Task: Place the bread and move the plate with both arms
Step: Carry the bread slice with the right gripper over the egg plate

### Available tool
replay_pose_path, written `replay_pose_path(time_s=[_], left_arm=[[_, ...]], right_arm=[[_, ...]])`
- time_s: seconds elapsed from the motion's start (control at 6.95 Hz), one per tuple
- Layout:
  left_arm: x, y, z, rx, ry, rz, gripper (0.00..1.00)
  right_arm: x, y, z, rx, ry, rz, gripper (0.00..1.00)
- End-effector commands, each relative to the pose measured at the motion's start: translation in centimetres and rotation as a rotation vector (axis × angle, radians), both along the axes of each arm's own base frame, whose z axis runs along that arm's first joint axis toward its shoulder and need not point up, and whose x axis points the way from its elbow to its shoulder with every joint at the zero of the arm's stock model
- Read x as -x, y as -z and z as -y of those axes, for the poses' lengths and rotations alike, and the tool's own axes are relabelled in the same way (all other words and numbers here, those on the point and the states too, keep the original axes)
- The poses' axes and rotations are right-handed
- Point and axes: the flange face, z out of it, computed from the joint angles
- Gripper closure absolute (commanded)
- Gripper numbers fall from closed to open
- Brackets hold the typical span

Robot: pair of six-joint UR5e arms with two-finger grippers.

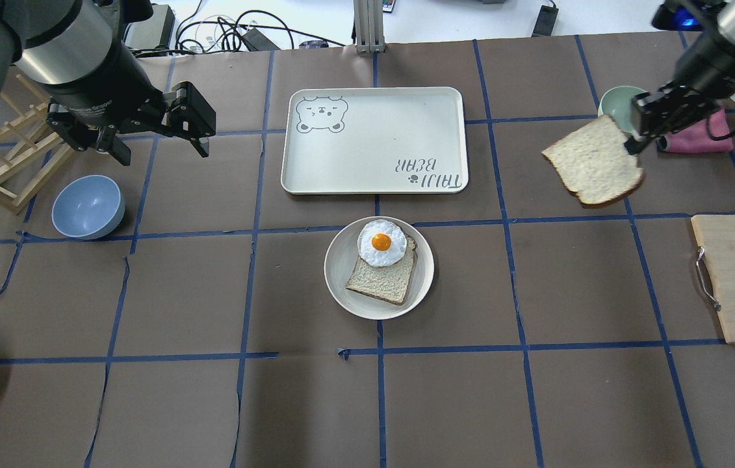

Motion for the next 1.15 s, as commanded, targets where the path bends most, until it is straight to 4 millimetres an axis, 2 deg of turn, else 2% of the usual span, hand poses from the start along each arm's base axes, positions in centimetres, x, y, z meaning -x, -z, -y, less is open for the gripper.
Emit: replay_pose_path(time_s=[0.0, 0.14, 0.43, 0.58, 0.72, 1.01], left_arm=[[0.0, 0.1, 0.0, -0.001, 0.000, 0.000, 0.00], [0.0, 0.0, 0.1, 0.000, 0.000, 0.000, 0.00], [0.0, 0.0, 0.1, 0.000, 0.000, 0.000, 0.00], [0.0, 0.0, 0.1, 0.000, 0.000, 0.000, 0.00], [0.0, 0.0, 0.1, 0.000, 0.000, 0.000, 0.00], [0.0, 0.0, 0.1, 0.000, 0.000, 0.000, 0.00]], right_arm=[[-12.8, 2.0, -1.6, -0.017, -0.014, 0.159, 1.00], [-14.9, 5.6, -2.7, 0.017, 0.027, 0.152, 1.00], [-19.2, 12.1, -6.6, 0.072, 0.205, 0.185, 1.00], [-21.2, 13.9, -8.7, 0.125, 0.269, 0.200, 1.00], [-22.0, 16.0, -10.8, 0.103, 0.287, 0.201, 1.00], [-22.0, 17.8, -12.6, 0.085, 0.312, 0.199, 1.00]])
